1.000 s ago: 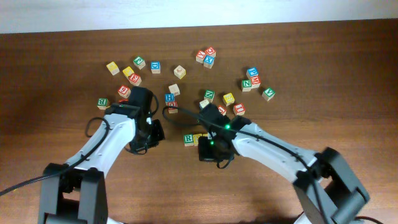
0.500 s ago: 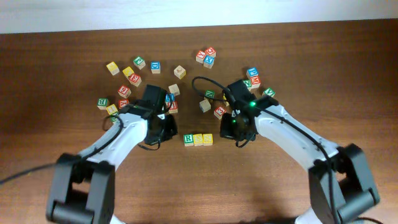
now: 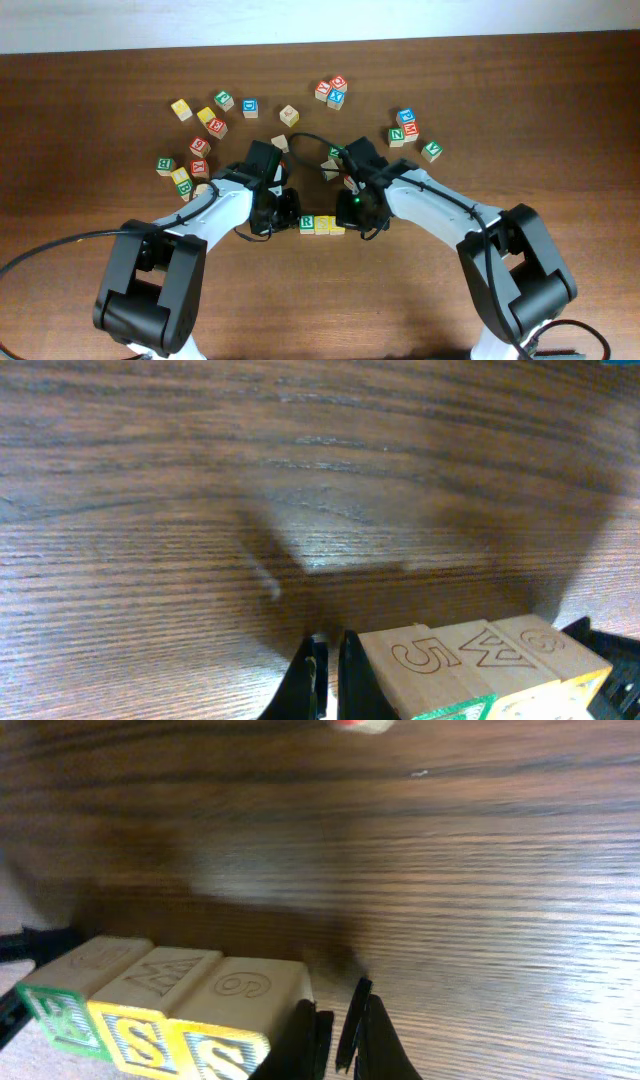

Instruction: Spell out RSS

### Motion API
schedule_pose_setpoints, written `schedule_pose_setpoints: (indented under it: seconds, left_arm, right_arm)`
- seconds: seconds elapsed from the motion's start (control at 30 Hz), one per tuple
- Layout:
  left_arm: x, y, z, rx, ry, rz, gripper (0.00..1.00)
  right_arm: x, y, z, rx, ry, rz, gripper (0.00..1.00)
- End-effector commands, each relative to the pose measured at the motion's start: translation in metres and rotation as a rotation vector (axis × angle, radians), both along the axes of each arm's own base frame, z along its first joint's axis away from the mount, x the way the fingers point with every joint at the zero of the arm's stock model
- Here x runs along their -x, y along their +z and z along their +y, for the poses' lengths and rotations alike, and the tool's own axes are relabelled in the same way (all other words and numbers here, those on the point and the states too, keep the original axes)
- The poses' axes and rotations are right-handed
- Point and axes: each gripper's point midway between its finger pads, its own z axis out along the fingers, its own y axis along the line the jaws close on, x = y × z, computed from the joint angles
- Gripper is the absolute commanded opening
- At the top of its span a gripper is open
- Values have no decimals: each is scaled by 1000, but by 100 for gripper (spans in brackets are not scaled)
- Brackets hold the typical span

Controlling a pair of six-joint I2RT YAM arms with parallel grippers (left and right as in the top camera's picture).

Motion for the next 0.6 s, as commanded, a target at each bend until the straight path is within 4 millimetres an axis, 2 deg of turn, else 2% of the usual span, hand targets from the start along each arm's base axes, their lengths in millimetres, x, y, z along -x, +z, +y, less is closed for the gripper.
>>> schedule_pose_setpoints:
  seconds: [0.0,0.2,0.4,0.57]
  left_arm:
    - [6,-15,0,-16,-6,32,0]
    - [5,-16,5,-47,-36,11,0]
    - [17,-18,10,-65,-36,62,0]
    - [17,-18,10,-66,-36,62,0]
  right_arm:
    - [2,2,19,-36,36,-15,4]
    - [6,2,19,-30,42,-4,4]
    - [0,0,13,5,32,-32,4]
    - [-1,1,14,2,33,-37,4]
